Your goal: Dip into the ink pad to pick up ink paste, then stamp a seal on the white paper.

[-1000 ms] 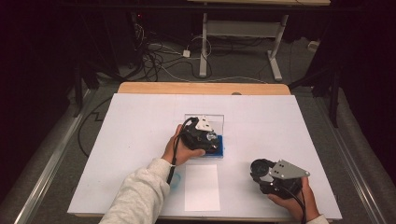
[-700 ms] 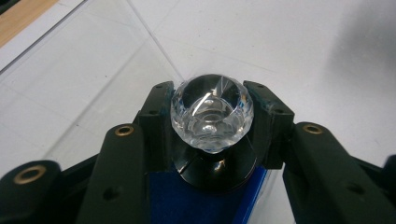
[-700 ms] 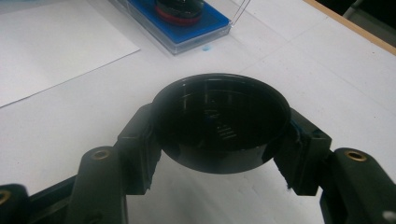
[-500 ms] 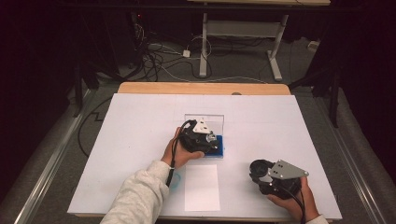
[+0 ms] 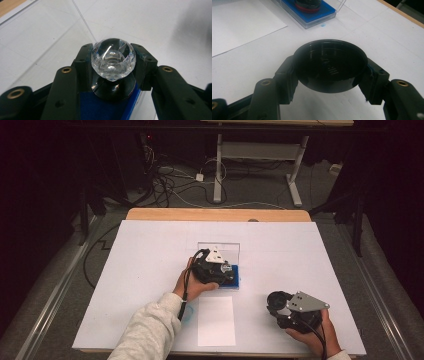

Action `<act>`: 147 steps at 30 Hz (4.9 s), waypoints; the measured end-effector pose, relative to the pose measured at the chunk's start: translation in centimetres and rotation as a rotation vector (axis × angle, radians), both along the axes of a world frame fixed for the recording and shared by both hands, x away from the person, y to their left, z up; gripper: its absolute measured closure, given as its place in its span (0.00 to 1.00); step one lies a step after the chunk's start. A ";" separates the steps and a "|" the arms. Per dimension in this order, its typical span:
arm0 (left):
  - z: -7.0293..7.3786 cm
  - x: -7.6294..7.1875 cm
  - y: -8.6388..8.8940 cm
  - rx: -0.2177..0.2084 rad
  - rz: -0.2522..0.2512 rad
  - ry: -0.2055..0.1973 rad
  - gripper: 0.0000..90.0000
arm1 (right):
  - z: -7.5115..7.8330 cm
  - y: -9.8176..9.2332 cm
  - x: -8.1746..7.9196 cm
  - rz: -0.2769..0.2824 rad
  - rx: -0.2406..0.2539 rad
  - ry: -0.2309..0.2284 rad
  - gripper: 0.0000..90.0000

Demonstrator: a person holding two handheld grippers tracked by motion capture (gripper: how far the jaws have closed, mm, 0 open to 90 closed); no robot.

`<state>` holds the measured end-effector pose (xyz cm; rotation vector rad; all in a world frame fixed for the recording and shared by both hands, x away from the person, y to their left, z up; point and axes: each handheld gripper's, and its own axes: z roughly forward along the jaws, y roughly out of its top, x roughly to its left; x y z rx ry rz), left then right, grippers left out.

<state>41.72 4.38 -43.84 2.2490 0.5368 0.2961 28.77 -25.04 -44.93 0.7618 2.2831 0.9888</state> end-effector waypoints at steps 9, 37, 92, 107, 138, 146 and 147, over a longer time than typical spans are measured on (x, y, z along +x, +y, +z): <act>0.6 0.1 -0.3 0.057 -0.014 0.019 0.61 | 0.0 0.0 0.0 -0.004 0.004 -0.001 0.43; 0.8 0.1 -0.6 0.088 -0.014 0.017 0.61 | 0.1 0.1 0.0 0.005 0.004 0.002 0.43; 5.6 -3.2 3.4 0.014 -0.010 -0.131 0.61 | 0.7 -0.1 -0.3 0.004 0.031 -0.011 0.43; 6.3 -5.3 6.7 -0.036 -0.010 -0.161 0.61 | 1.2 -0.5 -0.5 -0.005 0.035 -0.033 0.43; 6.4 -6.9 9.1 -0.043 -0.023 -0.144 0.61 | 1.5 -2.1 -1.3 -0.041 0.055 -0.049 0.43; 6.5 -7.2 8.9 -0.054 -0.046 -0.134 0.61 | 1.2 -1.9 -1.2 -0.036 0.050 -0.042 0.43; 6.5 -7.3 8.8 -0.053 -0.050 -0.133 0.61 | 1.2 -2.0 -1.2 -0.035 0.052 -0.041 0.43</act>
